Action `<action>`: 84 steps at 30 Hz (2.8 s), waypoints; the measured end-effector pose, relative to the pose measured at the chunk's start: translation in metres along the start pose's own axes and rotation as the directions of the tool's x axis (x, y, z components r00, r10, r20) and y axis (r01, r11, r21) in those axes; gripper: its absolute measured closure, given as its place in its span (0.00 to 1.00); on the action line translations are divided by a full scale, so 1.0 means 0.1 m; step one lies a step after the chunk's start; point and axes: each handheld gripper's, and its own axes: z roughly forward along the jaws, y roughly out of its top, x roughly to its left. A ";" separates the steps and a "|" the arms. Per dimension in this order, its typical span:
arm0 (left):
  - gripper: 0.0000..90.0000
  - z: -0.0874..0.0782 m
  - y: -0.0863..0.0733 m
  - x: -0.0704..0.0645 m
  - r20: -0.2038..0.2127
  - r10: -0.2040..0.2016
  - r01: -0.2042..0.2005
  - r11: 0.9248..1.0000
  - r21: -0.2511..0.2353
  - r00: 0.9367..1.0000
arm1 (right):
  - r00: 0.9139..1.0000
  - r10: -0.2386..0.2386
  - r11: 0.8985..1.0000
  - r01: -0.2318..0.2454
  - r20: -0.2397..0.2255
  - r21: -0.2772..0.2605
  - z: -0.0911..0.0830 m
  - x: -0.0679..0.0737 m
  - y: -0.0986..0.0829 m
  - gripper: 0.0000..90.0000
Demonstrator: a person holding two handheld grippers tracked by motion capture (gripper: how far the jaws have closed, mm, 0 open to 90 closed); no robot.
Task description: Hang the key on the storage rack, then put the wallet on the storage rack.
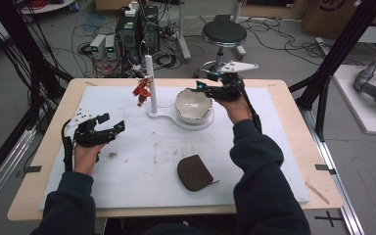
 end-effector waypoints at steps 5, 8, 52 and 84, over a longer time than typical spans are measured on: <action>0.22 -0.01 0.00 -0.01 0.003 0.006 -0.006 1.000 -0.007 1.000 | 0.997 -0.025 0.997 0.019 0.077 0.080 -0.38 -0.12 -0.45 0.33; 0.22 -0.01 0.00 -0.01 -0.002 0.006 -0.006 1.000 -0.017 1.000 | 0.993 -0.026 0.995 0.014 0.112 0.102 -0.59 -0.16 -0.72 0.28; 0.23 0.13 0.00 -0.19 0.046 0.051 -0.052 0.998 0.025 0.998 | 0.996 0.090 0.963 -0.086 -0.005 0.254 -0.77 0.06 -1.62 0.24; 0.24 0.19 -0.03 -0.23 0.060 0.061 -0.064 0.997 0.047 0.996 | 0.872 0.273 0.896 -0.077 -0.406 0.437 -0.11 0.85 -1.65 0.33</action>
